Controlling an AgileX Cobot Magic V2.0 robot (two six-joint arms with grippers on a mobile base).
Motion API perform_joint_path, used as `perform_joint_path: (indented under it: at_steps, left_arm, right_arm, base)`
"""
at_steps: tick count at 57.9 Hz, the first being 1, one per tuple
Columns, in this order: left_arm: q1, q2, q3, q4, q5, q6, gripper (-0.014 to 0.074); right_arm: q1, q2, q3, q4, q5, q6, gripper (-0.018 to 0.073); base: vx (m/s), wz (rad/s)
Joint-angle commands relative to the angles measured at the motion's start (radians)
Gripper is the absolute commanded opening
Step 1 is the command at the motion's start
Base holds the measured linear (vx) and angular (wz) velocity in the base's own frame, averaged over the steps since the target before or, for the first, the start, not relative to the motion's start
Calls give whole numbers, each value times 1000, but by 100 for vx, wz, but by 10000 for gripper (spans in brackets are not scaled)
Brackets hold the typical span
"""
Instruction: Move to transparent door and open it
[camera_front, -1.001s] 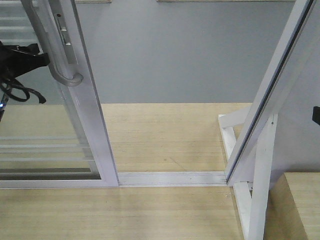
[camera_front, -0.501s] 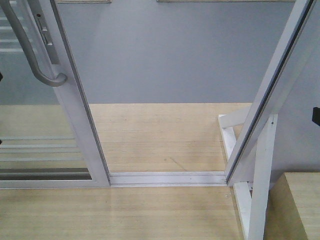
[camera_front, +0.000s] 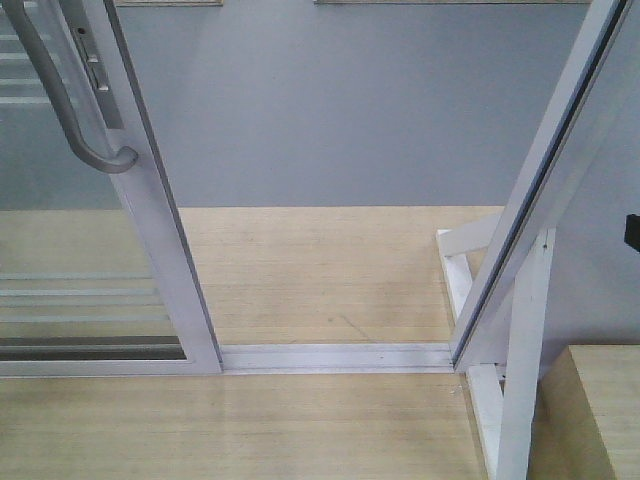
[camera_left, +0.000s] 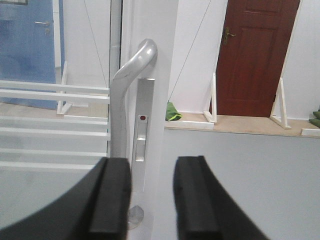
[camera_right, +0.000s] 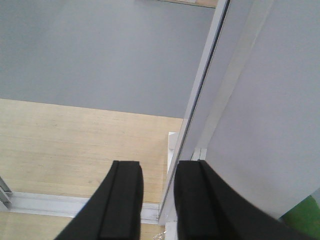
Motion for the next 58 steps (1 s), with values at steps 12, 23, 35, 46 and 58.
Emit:
perform_joint_path:
  at_steps: [12, 23, 35, 46, 58]
  left_arm:
    - [3, -360, 178, -1, -65, 93, -8]
    - [29, -555, 297, -1, 20, 105, -7]
    - [47, -699, 440, -1, 79, 101, -7]
    - [46, -762, 469, -1, 230, 101, -7]
    - [46, -763, 469, -5, 263, 100, -6]
  right_arm:
    - [-5, 4, -29, -6, -73, -5, 264]
    - [-5, 4, -29, -6, -73, -5, 264]
    - [-5, 4, -29, -6, -73, -5, 264]
    - [-5, 4, -29, -6, -72, -5, 264]
    - [-5, 4, -29, -6, -72, -5, 264]
  base:
    - [0, 0]
    - [0, 0]
    - [0, 0]
    - [0, 0]
    - [0, 0]
